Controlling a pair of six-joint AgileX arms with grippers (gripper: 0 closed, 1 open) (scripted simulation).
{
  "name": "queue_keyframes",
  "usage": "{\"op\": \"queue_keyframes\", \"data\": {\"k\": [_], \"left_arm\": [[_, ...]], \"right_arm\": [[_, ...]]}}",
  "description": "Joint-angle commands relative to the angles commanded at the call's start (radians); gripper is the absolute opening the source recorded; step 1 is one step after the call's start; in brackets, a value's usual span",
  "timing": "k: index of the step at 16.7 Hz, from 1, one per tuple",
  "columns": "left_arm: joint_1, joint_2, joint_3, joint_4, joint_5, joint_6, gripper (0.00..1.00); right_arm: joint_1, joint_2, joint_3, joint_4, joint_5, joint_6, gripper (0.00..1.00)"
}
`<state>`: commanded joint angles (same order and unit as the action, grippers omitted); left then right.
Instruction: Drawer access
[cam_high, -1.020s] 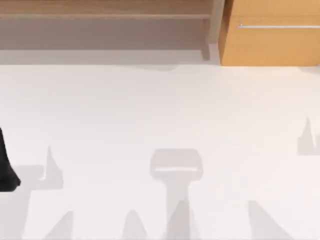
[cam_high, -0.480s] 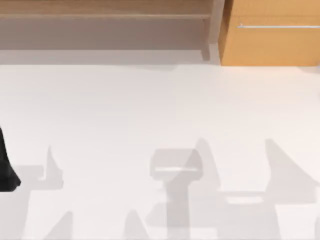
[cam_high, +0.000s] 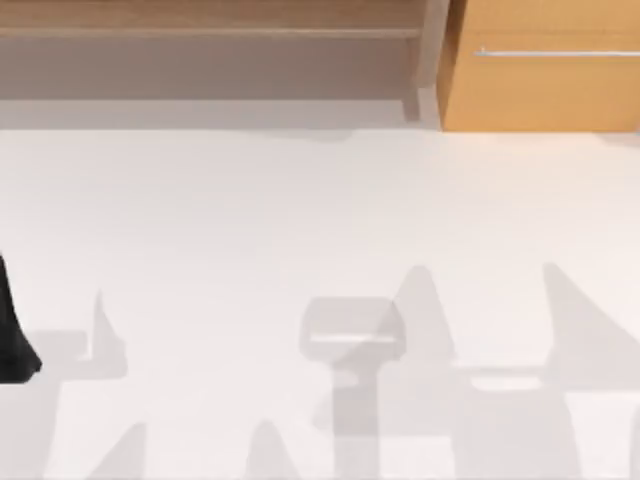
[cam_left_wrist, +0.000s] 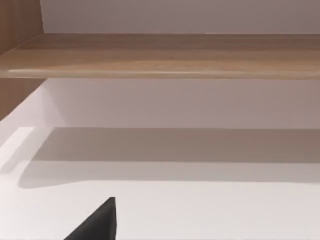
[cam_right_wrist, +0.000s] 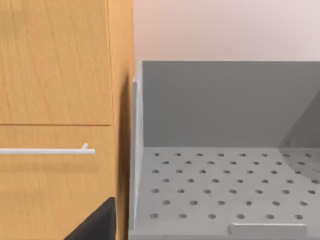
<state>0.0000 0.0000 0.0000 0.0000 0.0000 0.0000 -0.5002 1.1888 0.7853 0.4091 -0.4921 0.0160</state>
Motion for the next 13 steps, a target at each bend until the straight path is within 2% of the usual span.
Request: {"op": "queue_keyframes", "data": {"k": [2,5,13], "left_arm": [[0.0,0.0,0.0,0.0,0.0,0.0,1.0],[0.0,0.0,0.0,0.0,0.0,0.0,1.0],[0.0,0.0,0.0,0.0,0.0,0.0,1.0]], "right_arm": [[0.015,0.027,0.01,0.024,0.011,-0.032,1.0],[0.067,0.134,0.038,0.107,0.06,-0.158,1.0],[0.309,0.575,0.125,0.464,0.331,-0.789,1.0]]}}
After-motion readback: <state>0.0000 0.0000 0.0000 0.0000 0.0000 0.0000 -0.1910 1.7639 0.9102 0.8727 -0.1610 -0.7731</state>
